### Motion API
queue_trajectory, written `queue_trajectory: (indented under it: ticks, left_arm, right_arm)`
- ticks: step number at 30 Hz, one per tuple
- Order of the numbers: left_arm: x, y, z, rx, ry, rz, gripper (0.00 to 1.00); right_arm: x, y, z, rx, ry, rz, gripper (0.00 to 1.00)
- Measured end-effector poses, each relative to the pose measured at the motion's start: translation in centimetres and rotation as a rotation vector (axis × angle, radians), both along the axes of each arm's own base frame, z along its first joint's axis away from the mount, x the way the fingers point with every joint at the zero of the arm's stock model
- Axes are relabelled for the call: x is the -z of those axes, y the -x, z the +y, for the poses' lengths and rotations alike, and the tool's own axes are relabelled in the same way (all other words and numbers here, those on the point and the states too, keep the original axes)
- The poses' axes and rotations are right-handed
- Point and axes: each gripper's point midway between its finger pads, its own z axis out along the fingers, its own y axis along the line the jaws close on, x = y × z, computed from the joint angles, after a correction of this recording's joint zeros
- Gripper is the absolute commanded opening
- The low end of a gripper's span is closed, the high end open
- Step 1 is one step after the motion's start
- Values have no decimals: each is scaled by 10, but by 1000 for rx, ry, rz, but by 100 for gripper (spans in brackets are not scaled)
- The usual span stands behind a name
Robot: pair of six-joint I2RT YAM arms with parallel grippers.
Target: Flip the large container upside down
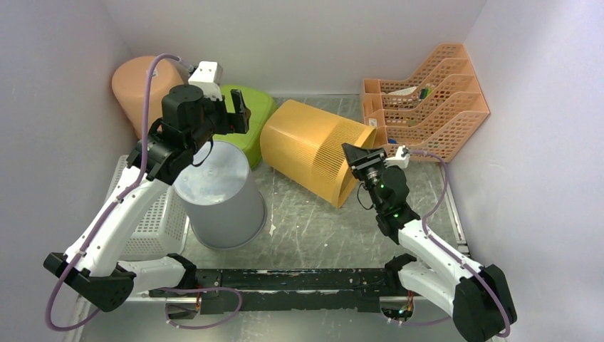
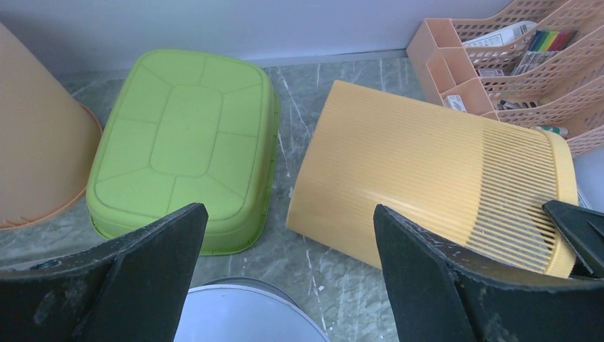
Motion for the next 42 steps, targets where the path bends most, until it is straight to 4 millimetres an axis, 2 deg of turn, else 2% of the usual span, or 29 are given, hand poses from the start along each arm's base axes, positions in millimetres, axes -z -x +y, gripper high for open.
queue_trajectory:
  ticks: [2, 6, 9, 13, 14, 15, 16, 20, 23, 26, 31, 37, 42]
  left_arm:
    - [0, 0, 0, 0, -1, 1, 100]
    - [4, -3, -2, 1, -5, 9, 99]
    - [8, -5, -3, 1, -10, 19, 100]
    - [11, -7, -4, 1, -15, 26, 100]
    - [11, -7, -4, 1, -16, 27, 100]
    - [11, -7, -4, 1, -16, 27, 99]
    - [11, -7, -4, 1, -16, 28, 100]
    - [12, -7, -4, 0, -17, 28, 100]
    - [12, -7, -4, 0, -17, 27, 100]
    - [12, -7, -4, 0, -19, 29, 100]
    - [13, -7, -4, 1, -23, 32, 100]
    - [16, -7, -5, 2, -28, 42, 100]
    - [20, -9, -7, 2, -40, 54, 100]
  right_arm:
    - [9, 2, -1, 1, 11, 37, 38]
    - [8, 8, -3, -3, 14, 48, 37]
    - [8, 10, -3, -5, 3, 52, 31]
    - [25, 9, 3, -32, -14, 83, 28]
    - [26, 7, 6, -43, -27, 83, 22]
    - [25, 6, 9, -53, -36, 78, 8]
    - [24, 5, 12, -66, -48, 73, 0]
    - [18, 4, 24, -124, -116, 33, 0]
    - [21, 11, 27, -158, -163, -13, 0]
    - [14, 18, 28, -189, -216, -83, 0]
    - [5, 26, 17, -184, -304, -167, 0]
    - [7, 11, -4, -126, -427, -165, 0]
    - [4, 1, -8, -113, -459, -166, 0]
